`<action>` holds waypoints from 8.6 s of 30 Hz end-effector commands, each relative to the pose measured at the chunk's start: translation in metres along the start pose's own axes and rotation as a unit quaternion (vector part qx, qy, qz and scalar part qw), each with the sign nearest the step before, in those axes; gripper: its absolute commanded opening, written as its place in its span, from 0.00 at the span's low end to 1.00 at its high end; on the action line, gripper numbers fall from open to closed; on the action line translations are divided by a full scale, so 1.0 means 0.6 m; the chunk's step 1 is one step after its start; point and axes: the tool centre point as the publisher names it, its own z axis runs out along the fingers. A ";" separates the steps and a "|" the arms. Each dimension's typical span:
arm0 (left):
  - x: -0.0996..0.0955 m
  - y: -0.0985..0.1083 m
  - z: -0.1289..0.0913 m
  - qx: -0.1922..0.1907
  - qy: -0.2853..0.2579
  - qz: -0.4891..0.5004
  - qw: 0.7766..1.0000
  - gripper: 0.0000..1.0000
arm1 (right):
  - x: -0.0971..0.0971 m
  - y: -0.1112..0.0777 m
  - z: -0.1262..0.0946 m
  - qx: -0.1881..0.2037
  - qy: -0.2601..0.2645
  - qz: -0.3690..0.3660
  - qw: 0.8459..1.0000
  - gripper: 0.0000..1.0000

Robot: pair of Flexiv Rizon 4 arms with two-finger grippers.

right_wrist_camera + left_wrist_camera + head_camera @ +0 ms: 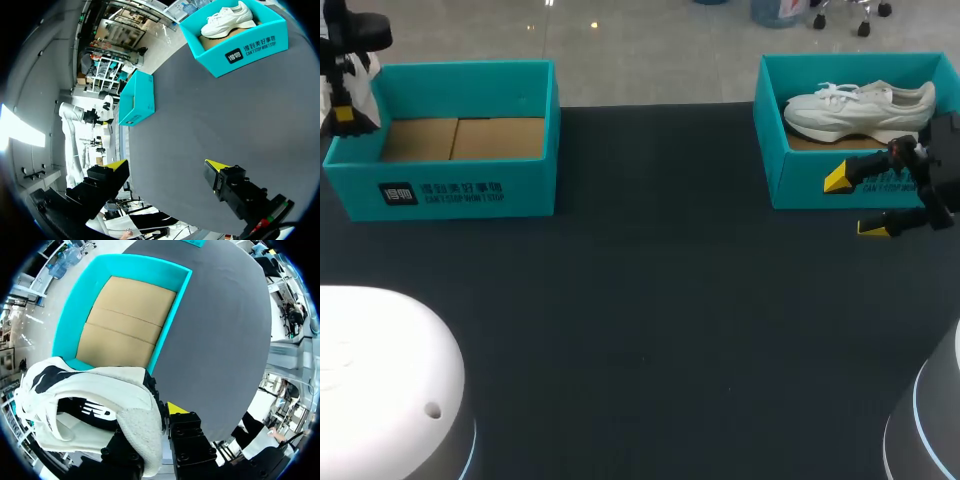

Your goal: Take the shoe out of the shoebox, open the shoe tongue, remove and reinsert the insole, then place the shoe into the shoebox

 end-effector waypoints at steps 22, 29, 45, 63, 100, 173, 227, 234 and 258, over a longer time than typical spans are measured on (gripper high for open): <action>-0.012 0.010 -0.034 -0.134 -0.077 0.513 0.844 0.00 | 0.000 -0.002 0.000 -0.001 -0.001 0.001 1.000 1.00; -0.027 0.022 -0.034 -0.107 -0.084 0.559 0.818 0.00 | 0.000 -0.002 0.000 -0.001 -0.001 0.001 1.000 1.00; -0.079 0.038 -0.054 -0.071 -0.018 0.684 0.726 0.00 | 0.000 -0.002 0.000 -0.001 -0.001 0.001 1.000 1.00; -0.095 0.041 -0.050 -0.077 -0.031 0.739 0.668 0.00 | 0.000 -0.002 0.000 -0.001 -0.001 0.001 1.000 1.00; -0.209 0.008 0.080 -0.089 -0.074 0.786 0.608 0.00 | 0.000 -0.002 0.000 -0.001 -0.001 0.001 1.000 1.00; -0.168 -0.035 -0.009 -0.024 -0.091 0.666 0.740 1.00 | 0.000 -0.002 0.000 -0.001 -0.001 0.001 1.000 1.00; -0.160 -0.033 -0.019 -0.024 -0.098 0.640 0.761 1.00 | -0.056 0.403 -0.097 -0.095 -0.265 -0.133 0.950 1.00; -0.160 -0.033 -0.019 -0.024 -0.098 0.640 0.761 1.00 | -0.062 0.419 -0.101 -0.089 -0.272 -0.138 0.948 1.00; -0.160 -0.033 -0.019 -0.024 -0.098 0.640 0.761 1.00 | -0.190 0.662 -0.141 -0.116 -0.433 -0.096 0.889 1.00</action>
